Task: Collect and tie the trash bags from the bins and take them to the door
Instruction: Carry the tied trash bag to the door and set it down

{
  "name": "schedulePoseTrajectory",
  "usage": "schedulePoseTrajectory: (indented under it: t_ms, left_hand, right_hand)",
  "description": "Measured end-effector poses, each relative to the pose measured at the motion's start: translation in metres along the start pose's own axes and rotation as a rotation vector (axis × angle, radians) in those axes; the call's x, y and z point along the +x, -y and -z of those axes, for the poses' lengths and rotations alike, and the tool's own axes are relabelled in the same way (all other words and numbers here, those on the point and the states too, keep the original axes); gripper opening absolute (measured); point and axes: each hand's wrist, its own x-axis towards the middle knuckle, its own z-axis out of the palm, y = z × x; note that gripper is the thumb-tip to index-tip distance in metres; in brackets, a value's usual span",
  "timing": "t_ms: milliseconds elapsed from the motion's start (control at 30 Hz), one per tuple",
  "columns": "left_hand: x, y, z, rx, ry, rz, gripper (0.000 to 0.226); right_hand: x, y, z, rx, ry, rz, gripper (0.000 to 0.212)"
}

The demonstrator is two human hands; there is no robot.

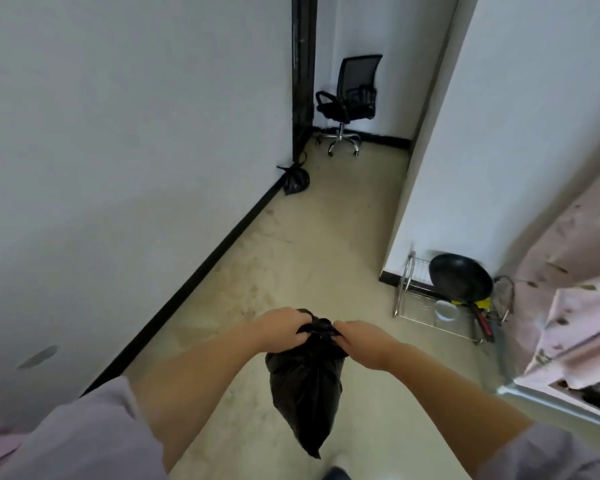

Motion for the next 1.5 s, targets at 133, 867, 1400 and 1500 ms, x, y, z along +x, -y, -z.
schedulePoseTrajectory:
  t_ms: [133,867,1400,1500]
  left_hand:
    - [0.093,0.040,0.037,0.019,-0.005,-0.012,0.013]
    - [0.515,0.288,0.285,-0.102,-0.010,0.025,0.020]
    - [0.776,0.434,0.413,-0.221,0.005,0.182,0.023]
    - [0.819,0.453,0.430,-0.235,0.005,0.237,0.023]
  right_hand:
    - [0.088,-0.054,0.042,-0.012,-0.011,0.028,0.023]
    - [0.549,-0.235,0.289,-0.006,0.011,0.058,0.025]
    - [0.833,-0.353,0.431,-0.019,0.124,0.136,0.030]
    - [0.881,-0.375,0.461,-0.030,0.156,0.151,0.032]
